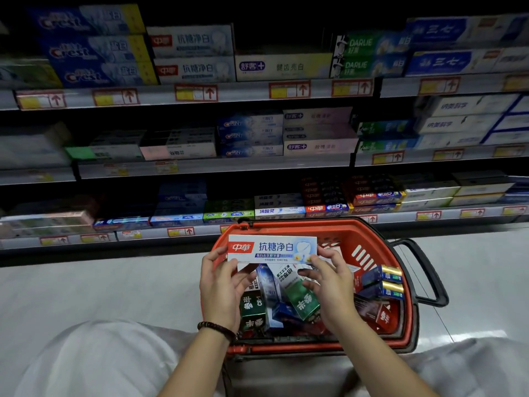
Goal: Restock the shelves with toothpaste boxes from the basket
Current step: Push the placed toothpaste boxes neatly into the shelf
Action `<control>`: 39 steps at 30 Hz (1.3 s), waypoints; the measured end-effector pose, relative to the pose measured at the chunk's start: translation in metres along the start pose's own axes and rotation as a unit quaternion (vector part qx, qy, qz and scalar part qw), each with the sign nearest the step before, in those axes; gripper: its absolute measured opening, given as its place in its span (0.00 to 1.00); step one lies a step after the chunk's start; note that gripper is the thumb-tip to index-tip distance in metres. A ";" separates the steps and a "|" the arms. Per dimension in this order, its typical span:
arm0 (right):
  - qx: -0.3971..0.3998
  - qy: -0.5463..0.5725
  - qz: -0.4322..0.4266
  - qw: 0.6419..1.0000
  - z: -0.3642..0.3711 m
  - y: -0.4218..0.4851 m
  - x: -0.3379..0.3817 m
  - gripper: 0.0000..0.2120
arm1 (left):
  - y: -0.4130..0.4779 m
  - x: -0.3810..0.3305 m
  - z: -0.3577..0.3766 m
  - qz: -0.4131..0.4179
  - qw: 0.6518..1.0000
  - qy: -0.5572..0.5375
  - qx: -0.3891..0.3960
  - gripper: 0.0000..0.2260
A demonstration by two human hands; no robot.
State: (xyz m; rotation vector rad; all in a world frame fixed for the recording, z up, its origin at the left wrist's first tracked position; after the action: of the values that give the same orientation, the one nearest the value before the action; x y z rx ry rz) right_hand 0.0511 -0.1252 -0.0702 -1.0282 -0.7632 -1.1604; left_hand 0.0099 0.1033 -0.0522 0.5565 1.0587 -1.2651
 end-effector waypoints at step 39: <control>0.021 -0.036 -0.127 0.991 0.082 0.027 0.141 0.03 | 0.038 -0.151 0.038 0.186 0.962 0.198 -0.025 0.08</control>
State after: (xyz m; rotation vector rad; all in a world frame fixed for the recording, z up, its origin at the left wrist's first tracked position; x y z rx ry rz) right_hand 0.1153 -0.0977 0.0795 -0.9619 -0.9927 -1.3228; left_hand 0.0654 0.1552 0.0885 0.9484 1.2411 -0.8106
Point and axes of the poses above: each hand's wrist, its own y-axis towards the middle knuckle, its own z-axis out of the palm, x = y × z, the point moved 6 cm from there along y, towards the middle knuckle, and after that the axes turned 15 degrees about x, right-handed, at the moved point
